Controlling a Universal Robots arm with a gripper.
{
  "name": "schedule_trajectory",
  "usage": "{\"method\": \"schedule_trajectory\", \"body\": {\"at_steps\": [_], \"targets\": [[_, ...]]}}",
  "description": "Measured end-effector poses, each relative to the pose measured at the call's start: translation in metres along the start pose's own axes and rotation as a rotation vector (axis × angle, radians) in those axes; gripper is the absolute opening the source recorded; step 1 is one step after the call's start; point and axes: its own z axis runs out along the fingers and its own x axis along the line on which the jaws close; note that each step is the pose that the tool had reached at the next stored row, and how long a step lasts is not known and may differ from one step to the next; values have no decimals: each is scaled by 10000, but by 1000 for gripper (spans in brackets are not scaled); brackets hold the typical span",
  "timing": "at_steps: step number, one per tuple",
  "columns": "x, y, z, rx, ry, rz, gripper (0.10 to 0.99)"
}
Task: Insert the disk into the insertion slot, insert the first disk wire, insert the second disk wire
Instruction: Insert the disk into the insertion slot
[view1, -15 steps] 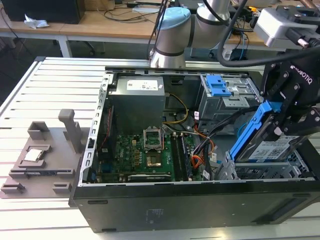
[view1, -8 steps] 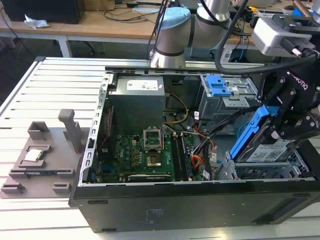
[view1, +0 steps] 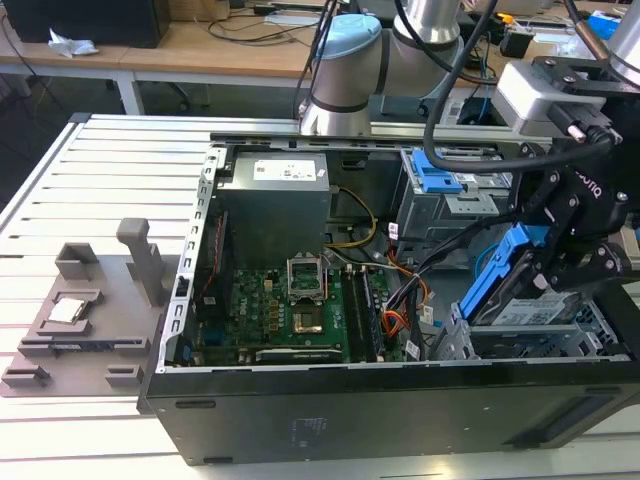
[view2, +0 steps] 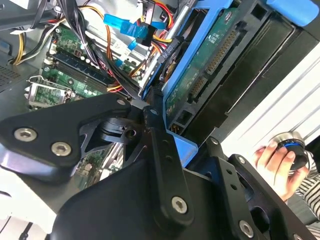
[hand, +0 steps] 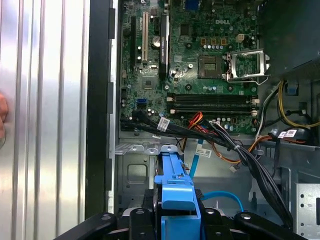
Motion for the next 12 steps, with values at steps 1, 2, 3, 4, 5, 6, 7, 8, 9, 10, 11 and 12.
{"method": "schedule_trajectory", "body": {"at_steps": [1, 2, 3, 4, 5, 6, 7, 8, 9, 10, 11, 12], "targets": [[0, 0, 2, 0, 1, 1, 365], [0, 0, 3, 0, 1, 0, 365], [0, 0, 3, 0, 1, 0, 365], [0, 0, 4, 1, 1, 0, 365], [0, 0, 4, 0, 0, 0, 365], [0, 0, 4, 1, 0, 0, 365], [0, -1, 5, 3, -2, -1, 376], [0, -1, 5, 1, -1, -1, 376], [0, 0, 6, 0, -3, 0, 439], [0, -1, 6, 1, 0, -1, 439], [0, -1, 6, 1, -2, -1, 439], [0, -1, 6, 1, -1, -1, 439]]}}
